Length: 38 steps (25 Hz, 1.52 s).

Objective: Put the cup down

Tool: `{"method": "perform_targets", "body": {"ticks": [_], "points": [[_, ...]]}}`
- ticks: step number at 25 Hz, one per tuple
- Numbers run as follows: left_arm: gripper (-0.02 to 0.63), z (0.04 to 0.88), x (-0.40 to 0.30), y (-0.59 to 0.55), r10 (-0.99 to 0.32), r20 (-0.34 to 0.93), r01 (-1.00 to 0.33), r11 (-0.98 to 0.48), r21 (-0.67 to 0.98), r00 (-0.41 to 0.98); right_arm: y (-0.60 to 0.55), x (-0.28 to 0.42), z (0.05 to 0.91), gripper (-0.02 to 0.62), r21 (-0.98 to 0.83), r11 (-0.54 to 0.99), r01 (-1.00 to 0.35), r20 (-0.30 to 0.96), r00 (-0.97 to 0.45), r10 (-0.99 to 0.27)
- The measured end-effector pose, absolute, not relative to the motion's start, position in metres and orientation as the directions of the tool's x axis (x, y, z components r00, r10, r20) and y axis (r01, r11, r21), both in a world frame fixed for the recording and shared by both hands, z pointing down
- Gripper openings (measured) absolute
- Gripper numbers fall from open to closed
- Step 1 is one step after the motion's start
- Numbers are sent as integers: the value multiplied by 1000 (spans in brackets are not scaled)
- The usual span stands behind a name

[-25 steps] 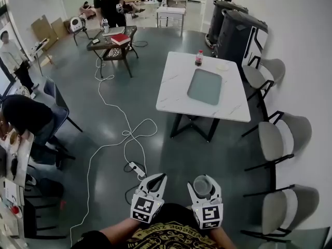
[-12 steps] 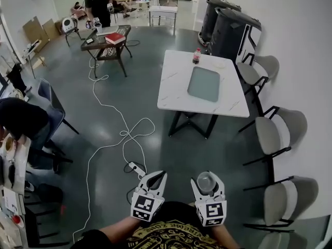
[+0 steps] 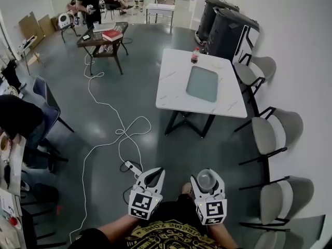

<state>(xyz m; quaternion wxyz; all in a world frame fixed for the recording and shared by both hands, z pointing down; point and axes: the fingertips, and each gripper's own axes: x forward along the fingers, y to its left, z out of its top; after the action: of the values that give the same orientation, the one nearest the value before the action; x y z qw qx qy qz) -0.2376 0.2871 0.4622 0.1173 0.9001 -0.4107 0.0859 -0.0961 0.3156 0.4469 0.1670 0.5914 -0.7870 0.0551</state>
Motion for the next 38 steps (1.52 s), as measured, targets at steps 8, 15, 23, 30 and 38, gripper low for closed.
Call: {"method": "perform_targets", "body": {"ticks": [8, 15, 23, 30, 38], "points": [[8, 473, -212, 265, -729, 283, -779, -610, 144, 624, 289, -72, 458, 264, 87, 330, -940, 337, -284, -897], [8, 469, -162, 228, -742, 290, -794, -592, 138, 604, 245, -35, 462, 264, 49, 387, -921, 339, -349, -874], [8, 464, -120, 189, -773, 310, -829, -547, 117, 554, 201, 2, 454, 264, 45, 444, -895, 305, -410, -859], [8, 462, -91, 167, -797, 314, -853, -513, 98, 516, 176, 30, 451, 264, 45, 483, -874, 291, -451, -844], [8, 460, -52, 150, -808, 307, -861, -498, 99, 503, 162, 59, 449, 264, 45, 520, -853, 286, -488, -825]]}}
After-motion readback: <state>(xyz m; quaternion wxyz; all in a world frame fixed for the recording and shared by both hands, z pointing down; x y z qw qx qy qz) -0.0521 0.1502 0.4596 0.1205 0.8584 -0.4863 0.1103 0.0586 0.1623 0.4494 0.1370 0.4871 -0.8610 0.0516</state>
